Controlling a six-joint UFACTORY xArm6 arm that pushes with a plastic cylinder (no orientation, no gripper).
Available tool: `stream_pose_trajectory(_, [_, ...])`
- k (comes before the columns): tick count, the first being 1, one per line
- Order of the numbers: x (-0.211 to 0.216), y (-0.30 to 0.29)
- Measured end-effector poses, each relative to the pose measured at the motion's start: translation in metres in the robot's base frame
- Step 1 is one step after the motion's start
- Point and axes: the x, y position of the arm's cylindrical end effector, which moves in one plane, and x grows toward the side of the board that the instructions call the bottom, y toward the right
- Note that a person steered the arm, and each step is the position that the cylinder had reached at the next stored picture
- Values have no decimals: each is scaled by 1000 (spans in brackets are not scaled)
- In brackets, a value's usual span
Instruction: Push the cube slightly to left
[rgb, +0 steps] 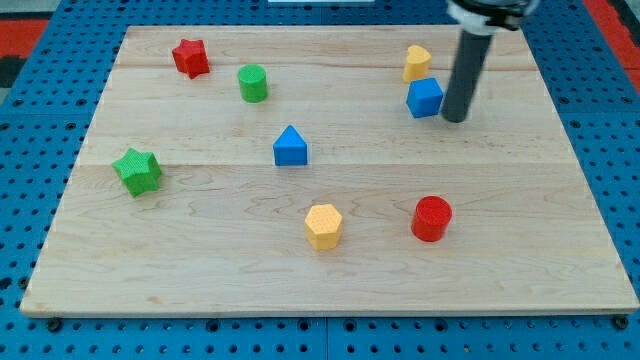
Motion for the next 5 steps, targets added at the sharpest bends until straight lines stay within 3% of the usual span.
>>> stream_pose_trajectory(1, [-35,48])
stream_pose_trajectory(2, [-50,35])
stream_pose_trajectory(3, [-6,-3])
stream_pose_trajectory(4, [-3,5])
stream_pose_trajectory(5, [-45,14])
